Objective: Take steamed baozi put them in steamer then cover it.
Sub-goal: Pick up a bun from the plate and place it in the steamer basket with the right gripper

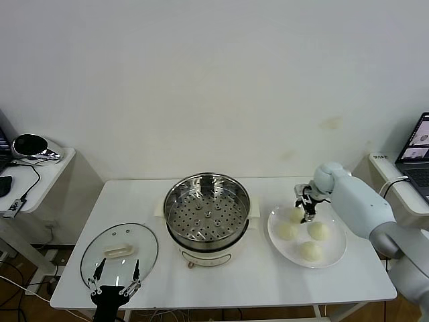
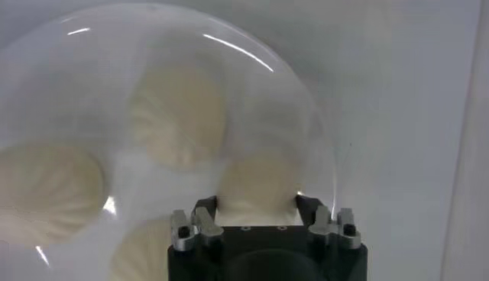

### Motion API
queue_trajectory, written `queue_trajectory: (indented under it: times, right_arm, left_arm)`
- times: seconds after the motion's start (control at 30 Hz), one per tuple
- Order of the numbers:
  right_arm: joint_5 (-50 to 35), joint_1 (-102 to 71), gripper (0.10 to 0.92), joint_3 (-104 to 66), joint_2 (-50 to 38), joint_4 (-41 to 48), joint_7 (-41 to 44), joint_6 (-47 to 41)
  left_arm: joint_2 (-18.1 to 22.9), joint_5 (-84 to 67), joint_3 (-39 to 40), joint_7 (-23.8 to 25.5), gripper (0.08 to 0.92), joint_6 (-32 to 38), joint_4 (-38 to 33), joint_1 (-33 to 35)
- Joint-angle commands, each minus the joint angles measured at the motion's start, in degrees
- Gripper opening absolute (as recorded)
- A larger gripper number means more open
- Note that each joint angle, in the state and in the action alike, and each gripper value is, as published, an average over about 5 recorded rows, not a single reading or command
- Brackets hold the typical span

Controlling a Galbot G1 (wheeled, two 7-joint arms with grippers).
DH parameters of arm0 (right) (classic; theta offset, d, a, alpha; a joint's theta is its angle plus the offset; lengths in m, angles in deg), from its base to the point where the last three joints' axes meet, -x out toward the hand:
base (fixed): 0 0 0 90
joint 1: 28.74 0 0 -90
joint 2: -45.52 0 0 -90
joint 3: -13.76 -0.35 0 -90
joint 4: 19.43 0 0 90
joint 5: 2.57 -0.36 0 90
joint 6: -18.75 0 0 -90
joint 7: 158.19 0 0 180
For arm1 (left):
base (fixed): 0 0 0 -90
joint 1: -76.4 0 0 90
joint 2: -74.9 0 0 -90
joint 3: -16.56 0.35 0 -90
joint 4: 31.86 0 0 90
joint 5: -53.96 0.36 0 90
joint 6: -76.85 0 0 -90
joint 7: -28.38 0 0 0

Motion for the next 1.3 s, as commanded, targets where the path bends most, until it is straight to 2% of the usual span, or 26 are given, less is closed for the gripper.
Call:
queue_trajectory:
  times: [0.03, 0.2, 0.33, 0.63, 0.8, 1.0, 1.3]
  right_arm:
    - [0.1, -0.1, 0.613, 0.1, -0.1, -0.3, 0.1, 0.1]
    - [-0.5, 0.2, 0.558, 0.2, -1.0, -1.6, 0.0, 0.3]
    - [-3.2, 2.1, 0.547, 1.8, -3.8, -5.5, 0.1, 0.1]
    - [-17.5, 14.3, 0.550, 11.3, -14.2, -23.1, 1.3, -2.5]
    - [-25.8, 24.1, 0.552, 17.5, -16.2, -29.0, 1.7, -3.2]
    - [-33.6, 35.8, 0.551, 26.7, -12.1, -32.2, 1.0, -2.5]
    - [-35.2, 40.1, 0.556, 34.1, 1.1, -31.0, -2.0, 3.3]
  left_arm:
    - [0.0, 0.0, 0.0, -0.1, 0.823, 0.0, -0.3, 0.0]
    - [-0.1, 0.0, -0.2, -0.1, 0.823, 0.0, -0.5, 0.2]
    - [-0.1, 0.0, -0.4, -0.1, 0.823, -0.1, -0.6, 0.2]
    - [-0.8, -0.6, 0.2, 0.1, 0.823, -0.5, 0.0, -0.7]
    - [-1.3, -1.1, 0.5, 0.1, 0.823, -0.4, 0.0, -0.9]
    - [-1.9, -2.0, 0.2, 0.1, 0.823, -0.4, -0.3, -0.7]
    - [-2.2, -3.0, -1.2, 0.1, 0.823, -0.4, -0.6, -0.5]
